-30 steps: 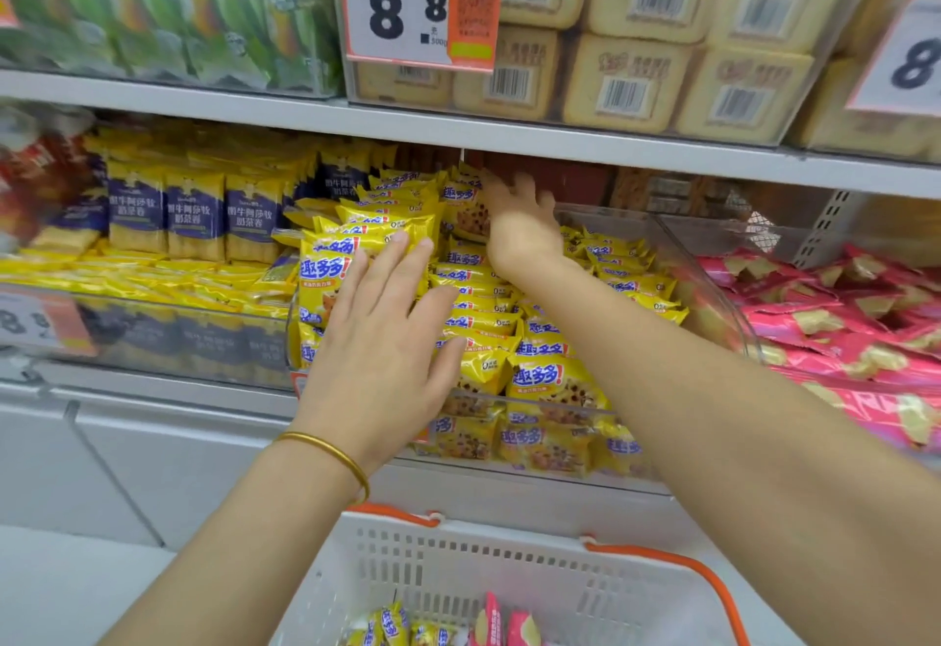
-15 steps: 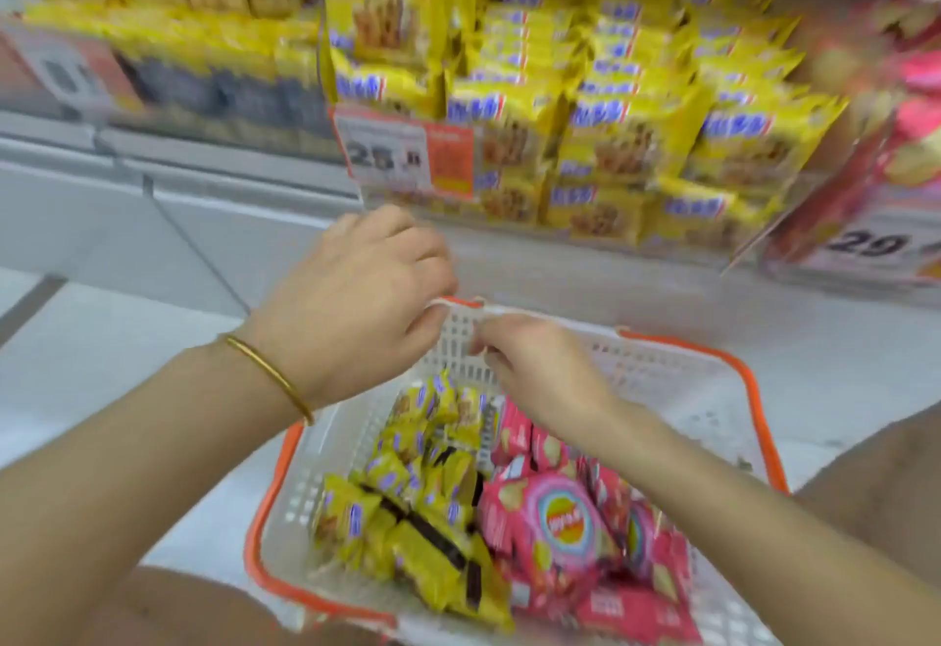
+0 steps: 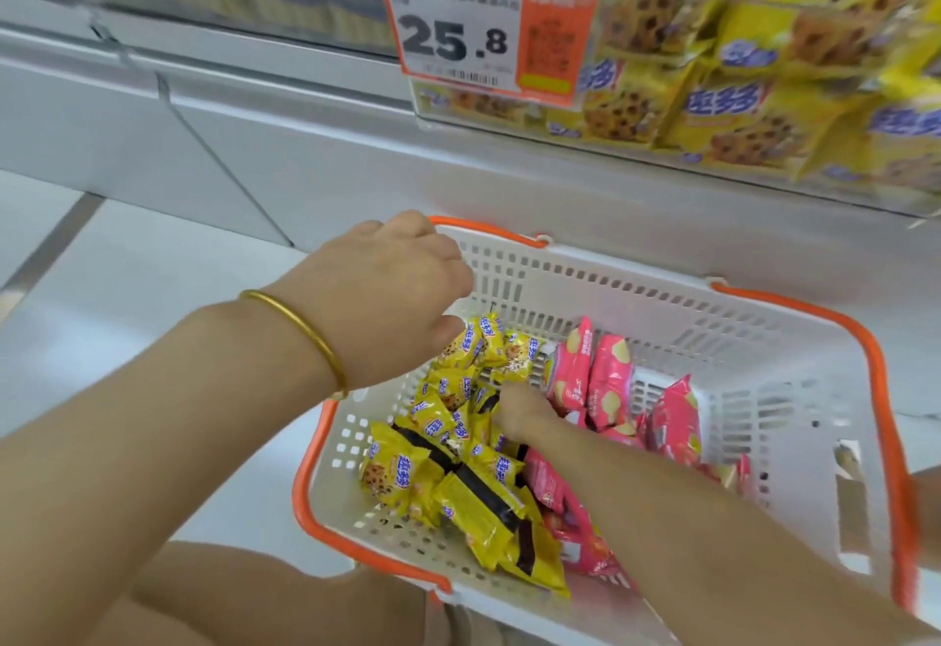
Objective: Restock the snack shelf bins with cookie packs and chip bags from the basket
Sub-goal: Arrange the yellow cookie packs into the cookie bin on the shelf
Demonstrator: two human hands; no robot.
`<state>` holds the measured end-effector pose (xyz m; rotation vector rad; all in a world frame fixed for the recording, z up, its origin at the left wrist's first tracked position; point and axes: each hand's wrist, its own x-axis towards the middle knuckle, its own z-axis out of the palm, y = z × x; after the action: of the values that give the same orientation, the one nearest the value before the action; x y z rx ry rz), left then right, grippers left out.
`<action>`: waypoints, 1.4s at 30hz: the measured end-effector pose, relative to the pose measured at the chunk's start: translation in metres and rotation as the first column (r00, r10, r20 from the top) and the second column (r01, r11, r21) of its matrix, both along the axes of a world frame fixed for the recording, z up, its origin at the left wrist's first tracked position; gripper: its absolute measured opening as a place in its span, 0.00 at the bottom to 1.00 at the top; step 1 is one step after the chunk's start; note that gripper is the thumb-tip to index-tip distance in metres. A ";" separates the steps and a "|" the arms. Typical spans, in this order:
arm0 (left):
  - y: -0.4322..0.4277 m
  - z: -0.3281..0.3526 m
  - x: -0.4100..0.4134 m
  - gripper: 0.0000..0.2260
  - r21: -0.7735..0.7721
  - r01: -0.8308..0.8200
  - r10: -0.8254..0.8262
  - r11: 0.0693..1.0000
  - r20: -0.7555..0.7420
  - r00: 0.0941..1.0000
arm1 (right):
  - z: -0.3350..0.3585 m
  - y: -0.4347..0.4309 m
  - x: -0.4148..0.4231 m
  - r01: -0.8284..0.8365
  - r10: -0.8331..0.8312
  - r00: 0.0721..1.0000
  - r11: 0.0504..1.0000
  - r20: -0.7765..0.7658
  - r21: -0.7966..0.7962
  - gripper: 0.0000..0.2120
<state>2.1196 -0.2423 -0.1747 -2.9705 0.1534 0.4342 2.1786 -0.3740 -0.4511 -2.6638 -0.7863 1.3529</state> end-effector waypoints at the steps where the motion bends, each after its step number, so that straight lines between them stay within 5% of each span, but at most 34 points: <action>1: 0.000 0.000 0.002 0.31 0.015 0.002 -0.002 1.000 -0.018 1.000 | -0.002 0.000 0.002 0.032 -0.032 0.999 0.999 -0.004 0.020 0.14; 5: -0.005 -0.002 0.010 0.19 0.052 0.037 -0.033 0.998 -0.075 0.997 | 0.030 -0.008 0.014 0.034 -0.044 0.997 0.988 0.067 0.153 0.13; 8: -0.013 -0.002 0.015 0.18 0.061 0.067 -0.060 0.996 -0.104 0.993 | 0.075 -0.022 0.032 0.084 -0.121 0.988 0.943 0.098 0.321 0.11; 10: -0.020 -0.002 0.018 0.18 0.053 0.078 -0.072 0.996 -0.103 0.992 | 0.113 -0.035 0.044 0.361 -0.342 0.931 0.812 -0.127 0.458 0.19; 12: -0.030 -0.003 0.020 0.20 0.006 0.075 -0.074 0.997 -0.098 0.992 | 0.152 -0.045 0.050 0.693 -0.463 0.716 0.563 -0.523 0.450 0.19; 14: -0.042 -0.002 0.022 0.25 -0.104 0.042 -0.055 0.994 -0.128 0.990 | 0.186 -0.050 0.052 0.838 -0.413 0.523 0.410 -0.745 0.361 0.13; 16: -0.054 0.001 0.026 0.29 -0.202 -0.006 -0.019 0.979 -0.119 0.993 | 0.215 -0.055 0.051 0.864 -0.329 0.467 0.367 -0.820 0.345 0.05; 17: -0.058 0.004 0.029 0.28 -0.238 -0.029 0.010 0.971 -0.079 0.997 | 0.228 -0.059 0.049 0.862 -0.305 0.466 0.369 -0.831 0.348 0.02; 20: -0.062 0.023 0.042 0.17 -0.443 -0.141 0.182 0.885 0.050 0.982 | 0.255 -0.077 0.048 0.760 -0.358 0.637 0.440 -0.682 0.479 0.15; 24: -0.055 0.049 0.047 0.13 -0.820 -0.276 0.374 0.502 -0.082 0.924 | 0.287 -0.101 0.051 0.553 -0.432 0.817 0.398 -0.383 0.732 0.18; 27: -0.055 0.061 0.047 0.12 -0.912 -0.247 0.378 0.327 -0.113 0.919 | 0.311 -0.107 0.047 0.418 -0.353 0.886 0.328 -0.301 0.847 0.11; 31: -0.064 0.078 0.055 0.10 -0.986 -0.049 0.506 0.161 0.039 0.862 | 0.343 -0.097 0.054 0.234 -0.417 0.902 0.265 -0.107 0.935 0.17; 32: -0.064 0.082 0.057 0.11 -0.978 0.027 0.576 0.206 0.143 0.805 | 0.353 -0.094 0.060 0.191 -0.468 0.882 0.247 -0.056 0.950 0.17; 34: -0.056 0.089 0.062 0.13 -0.873 0.162 0.639 0.460 0.452 0.623 | 0.376 -0.086 0.080 0.069 -0.586 0.807 0.228 0.080 0.971 0.17; 37: -0.034 0.092 0.072 0.18 -0.507 0.117 0.397 0.854 0.780 0.483 | 0.402 -0.059 0.118 -0.097 -0.675 0.682 0.299 0.282 0.949 0.18; 42: -0.028 0.078 0.089 0.25 -0.310 -0.052 0.280 0.949 0.761 0.585 | 0.405 0.000 0.198 -0.146 -0.674 0.583 0.463 0.454 0.874 0.22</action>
<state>2.2082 -0.2699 -0.0969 -3.0866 -0.1947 -1.0205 2.3767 -0.3744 -0.0463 -2.1617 -0.6563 -0.4169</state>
